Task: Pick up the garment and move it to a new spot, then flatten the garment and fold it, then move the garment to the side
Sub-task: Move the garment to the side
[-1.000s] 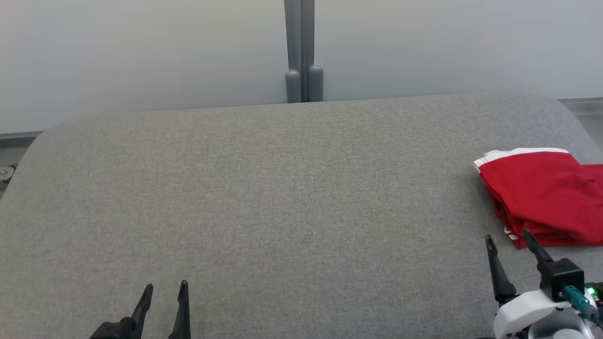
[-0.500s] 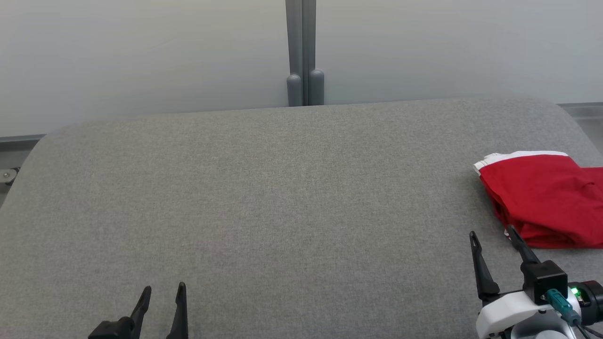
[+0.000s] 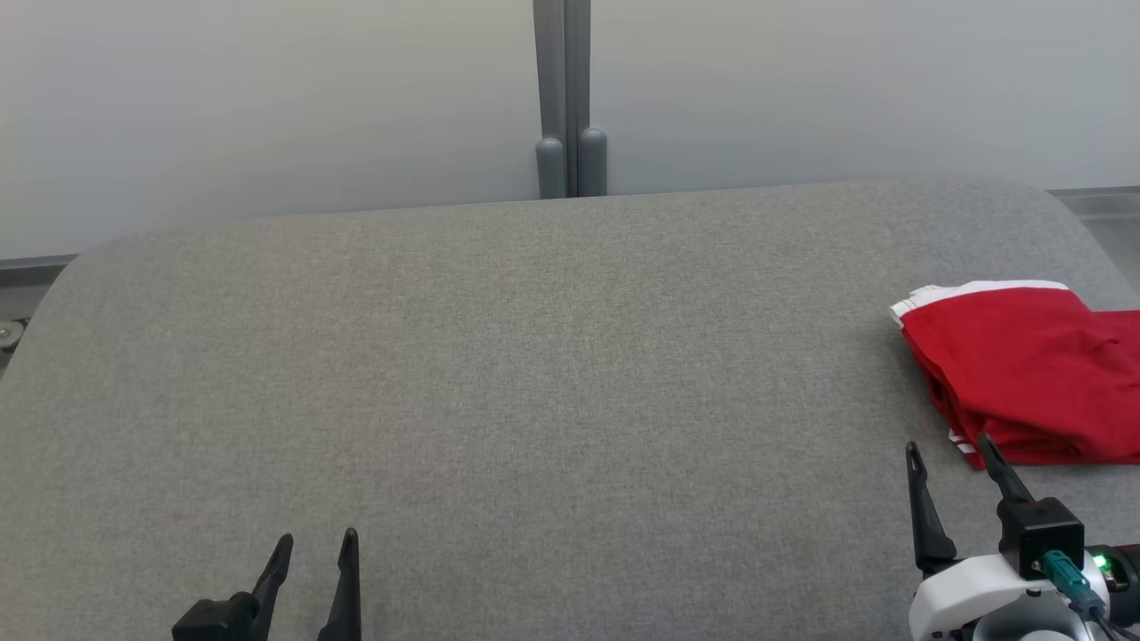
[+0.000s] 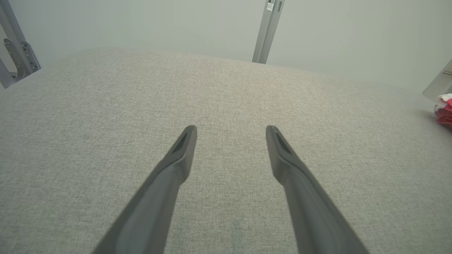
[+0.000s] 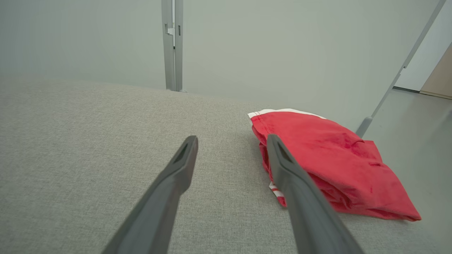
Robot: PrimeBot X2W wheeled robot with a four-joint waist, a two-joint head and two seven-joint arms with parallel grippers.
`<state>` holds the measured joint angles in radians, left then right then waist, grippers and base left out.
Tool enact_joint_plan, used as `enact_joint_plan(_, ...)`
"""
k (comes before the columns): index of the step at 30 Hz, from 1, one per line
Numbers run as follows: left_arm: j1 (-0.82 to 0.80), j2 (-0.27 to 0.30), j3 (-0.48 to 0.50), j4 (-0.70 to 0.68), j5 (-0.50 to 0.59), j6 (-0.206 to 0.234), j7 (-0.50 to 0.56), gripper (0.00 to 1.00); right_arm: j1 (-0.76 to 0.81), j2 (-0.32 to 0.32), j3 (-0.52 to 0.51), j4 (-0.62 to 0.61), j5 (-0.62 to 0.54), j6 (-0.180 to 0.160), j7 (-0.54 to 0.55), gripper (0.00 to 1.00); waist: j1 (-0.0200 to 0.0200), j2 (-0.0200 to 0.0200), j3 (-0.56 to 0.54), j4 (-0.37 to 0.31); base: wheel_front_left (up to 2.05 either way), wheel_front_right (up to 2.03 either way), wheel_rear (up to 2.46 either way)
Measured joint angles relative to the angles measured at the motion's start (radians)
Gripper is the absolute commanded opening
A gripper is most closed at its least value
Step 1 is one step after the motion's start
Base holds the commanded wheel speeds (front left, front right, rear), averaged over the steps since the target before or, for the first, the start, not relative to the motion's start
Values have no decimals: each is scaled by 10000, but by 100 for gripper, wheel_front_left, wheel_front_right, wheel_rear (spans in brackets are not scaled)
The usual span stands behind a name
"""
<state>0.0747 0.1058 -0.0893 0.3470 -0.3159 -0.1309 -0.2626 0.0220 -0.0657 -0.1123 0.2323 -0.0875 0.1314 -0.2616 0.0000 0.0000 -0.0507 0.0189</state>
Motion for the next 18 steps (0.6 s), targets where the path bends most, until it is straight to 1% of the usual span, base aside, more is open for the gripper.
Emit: enact_joint_plan(18,36,12,-84,174,-2,0,15,100,82,182,-33,272,-44,2,4,100,0,0,-29,-20,0,0,0)
